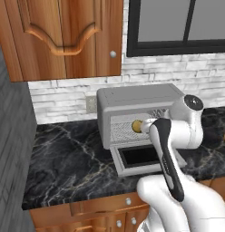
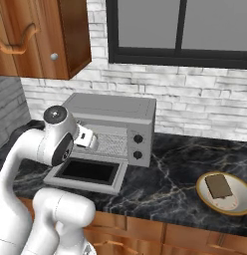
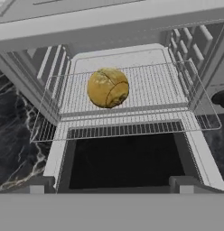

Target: Pick up the heated bread from the toaster oven and place it in the bowl. Then move the bread bowl to the dining counter.

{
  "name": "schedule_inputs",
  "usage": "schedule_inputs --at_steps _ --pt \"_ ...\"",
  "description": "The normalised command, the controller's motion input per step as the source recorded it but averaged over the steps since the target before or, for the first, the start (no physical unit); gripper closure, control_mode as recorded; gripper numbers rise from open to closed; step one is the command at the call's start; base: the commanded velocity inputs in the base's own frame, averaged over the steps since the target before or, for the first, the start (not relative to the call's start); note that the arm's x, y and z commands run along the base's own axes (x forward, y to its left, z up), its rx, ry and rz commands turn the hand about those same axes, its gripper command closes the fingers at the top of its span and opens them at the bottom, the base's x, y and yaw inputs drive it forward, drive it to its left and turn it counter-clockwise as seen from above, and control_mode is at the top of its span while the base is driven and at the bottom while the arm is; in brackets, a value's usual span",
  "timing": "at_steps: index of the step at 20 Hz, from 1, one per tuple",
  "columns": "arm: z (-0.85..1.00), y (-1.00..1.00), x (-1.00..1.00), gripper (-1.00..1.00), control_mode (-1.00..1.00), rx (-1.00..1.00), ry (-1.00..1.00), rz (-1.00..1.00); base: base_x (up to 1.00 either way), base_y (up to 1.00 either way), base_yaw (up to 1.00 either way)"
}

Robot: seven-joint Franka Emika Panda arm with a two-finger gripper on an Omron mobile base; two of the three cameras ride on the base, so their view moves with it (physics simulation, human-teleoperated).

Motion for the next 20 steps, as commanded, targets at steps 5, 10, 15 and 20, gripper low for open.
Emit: schedule_inputs --at_steps 5,10,15,20 --pt "-0.31 0.13 0.36 -1.0 -1.0 -0.01 0.06 0.0 0.0 0.0 0.0" --pt "-0.29 0.02 0.51 -1.0 -1.0 -0.02 0.0 0.0 0.0 0.0 0.0" --pt "-0.31 0.0 0.47 -1.0 -1.0 -0.04 -0.03 0.0 0.0 0.0 0.0" --pt "-0.02 0.01 0.43 -1.0 -1.0 0.0 0.0 0.0 0.0 0.0 0.0"
